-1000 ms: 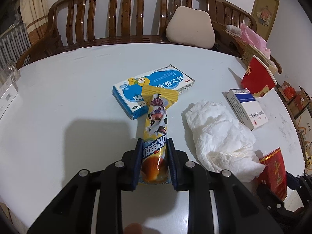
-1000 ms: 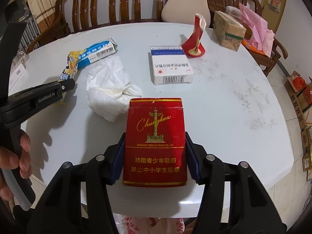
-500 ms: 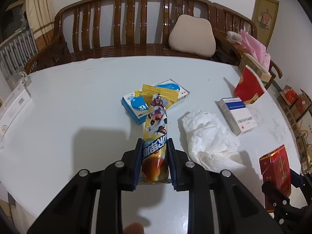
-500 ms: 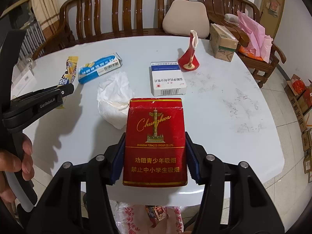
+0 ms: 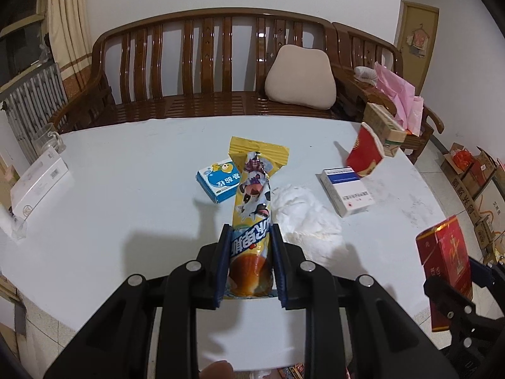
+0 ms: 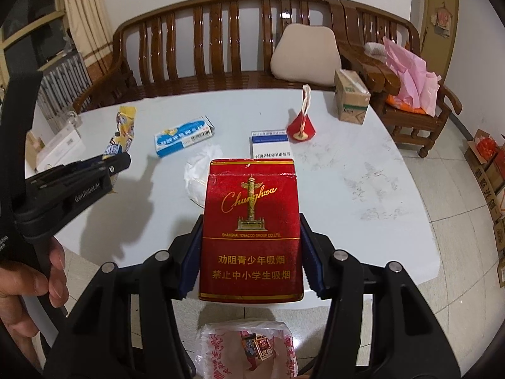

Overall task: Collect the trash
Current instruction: 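Lift both held items and carry them down over the plastic bag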

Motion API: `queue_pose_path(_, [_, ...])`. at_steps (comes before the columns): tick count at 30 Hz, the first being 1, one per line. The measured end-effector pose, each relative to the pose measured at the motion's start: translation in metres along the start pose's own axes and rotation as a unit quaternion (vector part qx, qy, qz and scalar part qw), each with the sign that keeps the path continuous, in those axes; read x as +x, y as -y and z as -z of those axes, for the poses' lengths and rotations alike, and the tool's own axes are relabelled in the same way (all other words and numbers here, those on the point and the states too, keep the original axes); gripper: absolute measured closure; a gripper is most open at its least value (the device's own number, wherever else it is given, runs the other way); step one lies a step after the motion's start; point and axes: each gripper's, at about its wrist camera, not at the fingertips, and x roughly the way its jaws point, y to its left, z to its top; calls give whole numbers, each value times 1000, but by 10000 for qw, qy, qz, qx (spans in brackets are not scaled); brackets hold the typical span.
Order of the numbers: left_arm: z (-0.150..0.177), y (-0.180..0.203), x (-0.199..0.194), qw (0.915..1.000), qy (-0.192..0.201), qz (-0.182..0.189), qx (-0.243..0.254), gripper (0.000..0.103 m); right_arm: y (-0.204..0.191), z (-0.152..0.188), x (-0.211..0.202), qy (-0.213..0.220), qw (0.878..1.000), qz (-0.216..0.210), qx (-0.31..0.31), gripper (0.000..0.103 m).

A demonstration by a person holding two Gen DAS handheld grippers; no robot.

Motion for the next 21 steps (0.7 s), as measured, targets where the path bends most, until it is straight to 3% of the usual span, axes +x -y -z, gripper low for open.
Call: queue_pose_path(21, [32, 26, -86, 9992, 364, -48, 155, 79, 10, 29, -85, 504, 9984, -237, -76, 50])
